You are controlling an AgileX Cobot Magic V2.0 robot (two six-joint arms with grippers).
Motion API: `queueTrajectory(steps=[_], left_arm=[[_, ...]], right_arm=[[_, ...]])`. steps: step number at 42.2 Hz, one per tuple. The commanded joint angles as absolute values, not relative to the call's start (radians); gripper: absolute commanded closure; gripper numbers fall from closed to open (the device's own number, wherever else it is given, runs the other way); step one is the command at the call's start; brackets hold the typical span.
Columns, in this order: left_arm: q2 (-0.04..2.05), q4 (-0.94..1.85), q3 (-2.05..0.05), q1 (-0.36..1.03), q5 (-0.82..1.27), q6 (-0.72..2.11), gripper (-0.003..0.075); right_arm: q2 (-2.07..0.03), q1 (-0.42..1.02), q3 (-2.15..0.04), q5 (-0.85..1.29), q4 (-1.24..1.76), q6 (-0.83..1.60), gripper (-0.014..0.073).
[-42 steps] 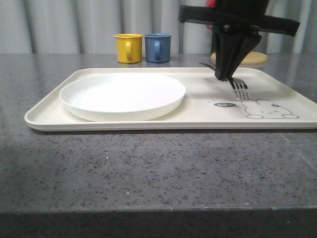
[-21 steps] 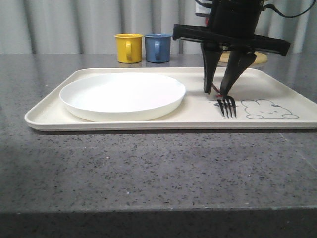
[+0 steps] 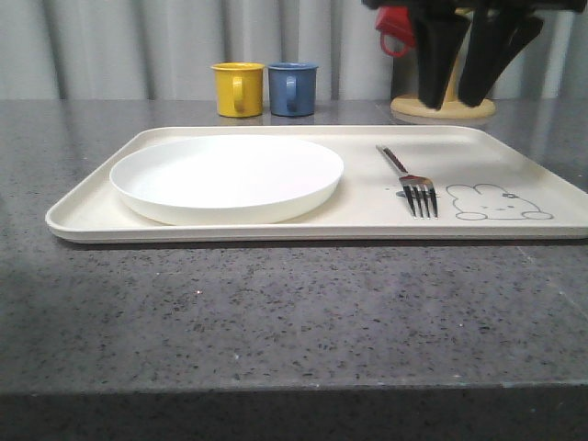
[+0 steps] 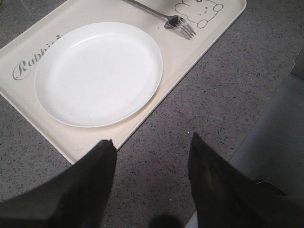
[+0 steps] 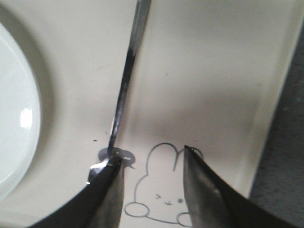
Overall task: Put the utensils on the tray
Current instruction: 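Grasp the steel chopsticks with the right gripper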
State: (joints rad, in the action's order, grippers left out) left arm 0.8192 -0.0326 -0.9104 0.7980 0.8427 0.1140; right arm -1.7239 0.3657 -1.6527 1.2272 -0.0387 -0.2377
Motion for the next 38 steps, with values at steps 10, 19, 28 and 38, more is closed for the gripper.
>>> queueTrajectory(steps=[10, 19, 28, 38], left_arm=[[0.816, -0.031, -0.937, 0.805, 0.768, 0.103, 0.0365], [0.816, -0.031, -0.937, 0.805, 0.768, 0.103, 0.0365], [0.816, -0.031, -0.937, 0.805, 0.768, 0.103, 0.0365], [0.816, -0.031, -0.937, 0.805, 0.768, 0.103, 0.0365]], right_arm=[[-1.575, 0.137, -1.521, 1.254, -0.089, -0.138, 0.0263], [-1.575, -0.008, -1.428, 1.213, -0.089, -0.096, 0.0263], [-1.584, -0.087, -1.398, 1.166, -0.088, -0.089, 0.0263], [-1.632, -0.127, -1.398, 1.166, -0.088, -0.059, 0.0263]])
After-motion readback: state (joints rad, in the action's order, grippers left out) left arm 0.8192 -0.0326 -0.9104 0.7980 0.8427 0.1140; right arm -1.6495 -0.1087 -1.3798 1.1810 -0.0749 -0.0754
